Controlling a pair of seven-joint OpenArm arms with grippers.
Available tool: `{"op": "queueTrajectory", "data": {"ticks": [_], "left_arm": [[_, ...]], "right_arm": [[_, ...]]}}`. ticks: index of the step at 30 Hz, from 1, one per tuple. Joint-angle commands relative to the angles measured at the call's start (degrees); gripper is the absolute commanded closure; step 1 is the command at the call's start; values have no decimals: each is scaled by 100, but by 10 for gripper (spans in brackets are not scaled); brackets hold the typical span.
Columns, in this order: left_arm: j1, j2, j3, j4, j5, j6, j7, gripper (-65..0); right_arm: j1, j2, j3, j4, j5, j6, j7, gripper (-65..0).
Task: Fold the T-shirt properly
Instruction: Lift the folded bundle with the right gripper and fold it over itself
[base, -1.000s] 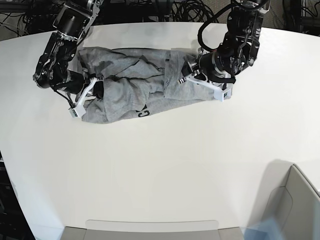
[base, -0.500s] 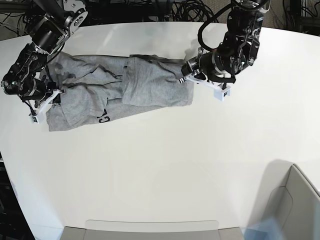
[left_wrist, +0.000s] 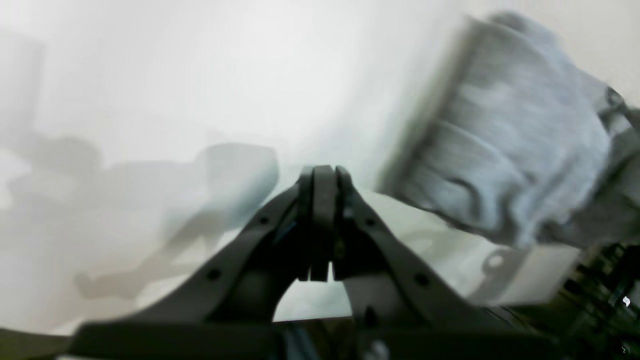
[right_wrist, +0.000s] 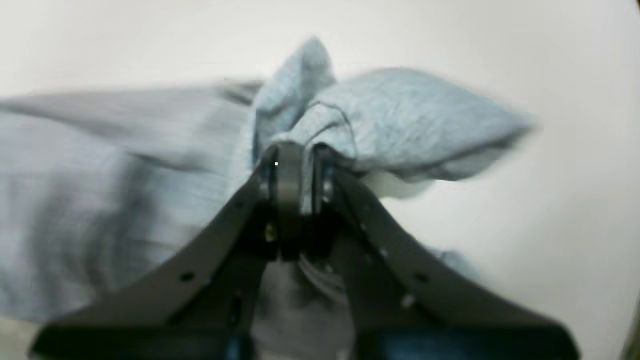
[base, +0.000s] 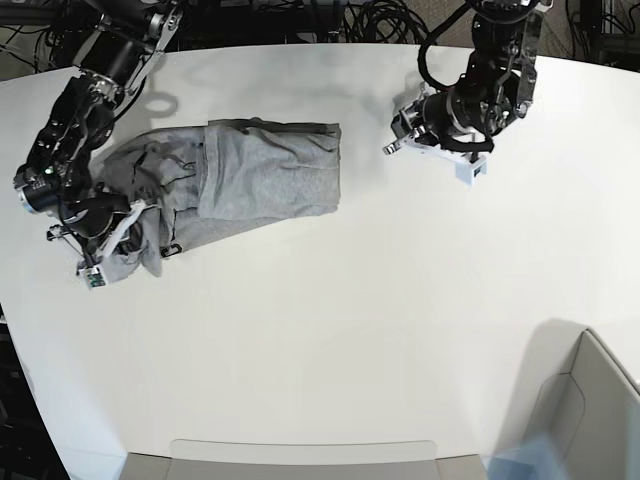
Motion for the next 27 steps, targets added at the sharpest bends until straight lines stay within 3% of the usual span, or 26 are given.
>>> {"op": "queueTrajectory", "data": {"ticks": [1,8,14,18,23,27], "left_arm": [[-42,-47,-39,111,-182,210,146,0],[46,-56,-39,102,-165,210,146,0],[46,-126,-39,102,-156,210,146,0],[37,-126,-39,102,-156,210,146,0],[19,-126,-39,102,-156,210,146,0],[11,-126,-30,102,-156,201,146,0]], "right_arm": [[60,106,-212,244,47,-183,108,0],[-389,106,-1839,1343,47,-1660,117,0],[-556,141,-3184,1325,47,-2864,117,0],[-547,141,-3790,1272,47,-3427,117,0],[-441,132,-4458,1176,38,-3717,117,0],[-257,79,-4986,595,-349,-4236,108,0]]}}
